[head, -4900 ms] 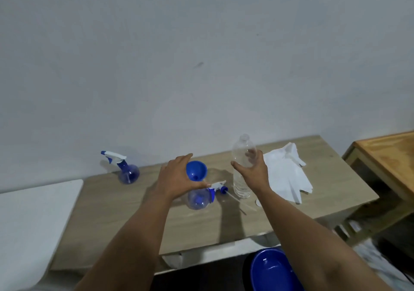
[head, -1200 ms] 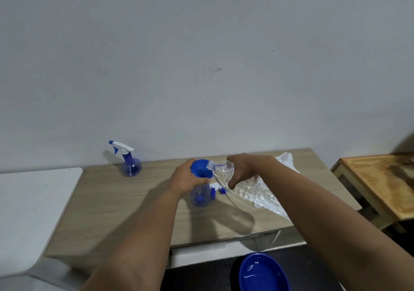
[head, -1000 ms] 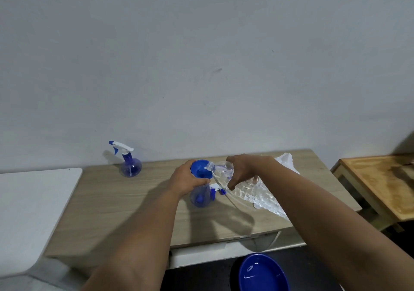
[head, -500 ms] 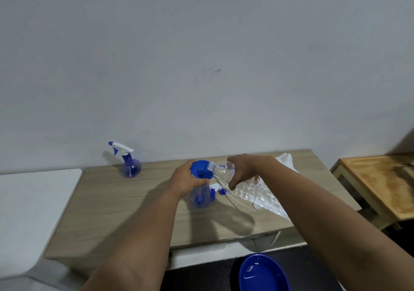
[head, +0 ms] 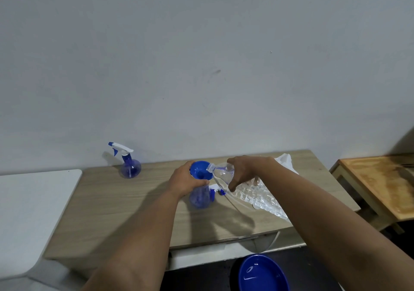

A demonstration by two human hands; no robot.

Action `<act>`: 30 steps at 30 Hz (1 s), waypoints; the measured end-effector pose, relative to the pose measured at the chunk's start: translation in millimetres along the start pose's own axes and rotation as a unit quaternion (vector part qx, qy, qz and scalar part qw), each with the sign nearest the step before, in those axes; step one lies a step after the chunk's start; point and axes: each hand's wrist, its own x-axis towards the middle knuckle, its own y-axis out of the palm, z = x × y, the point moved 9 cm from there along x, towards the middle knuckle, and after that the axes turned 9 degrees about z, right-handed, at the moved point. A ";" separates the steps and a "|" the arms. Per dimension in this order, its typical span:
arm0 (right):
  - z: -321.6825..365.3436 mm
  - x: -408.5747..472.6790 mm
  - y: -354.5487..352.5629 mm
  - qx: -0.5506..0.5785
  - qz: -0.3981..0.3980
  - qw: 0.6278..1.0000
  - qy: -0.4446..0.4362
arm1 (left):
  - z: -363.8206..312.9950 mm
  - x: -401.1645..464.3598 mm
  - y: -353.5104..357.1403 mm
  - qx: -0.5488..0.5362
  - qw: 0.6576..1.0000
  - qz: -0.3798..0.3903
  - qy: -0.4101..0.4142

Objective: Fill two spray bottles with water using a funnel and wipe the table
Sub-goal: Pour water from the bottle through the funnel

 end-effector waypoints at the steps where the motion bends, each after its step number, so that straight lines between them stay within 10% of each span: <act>1: -0.1 0.0 0.1 0.003 0.000 1.000 -0.001 | -0.3 -0.4 0.1 0.001 1.000 0.001 0.000; 15: -21.5 10.2 -3.7 0.145 -0.052 0.987 -0.038 | -3.9 -2.9 -0.5 0.009 1.000 -0.002 0.010; 30: -110.5 18.0 -54.4 0.422 -0.324 0.845 -0.056 | -0.3 -3.9 -0.2 -0.004 1.000 -0.012 -0.002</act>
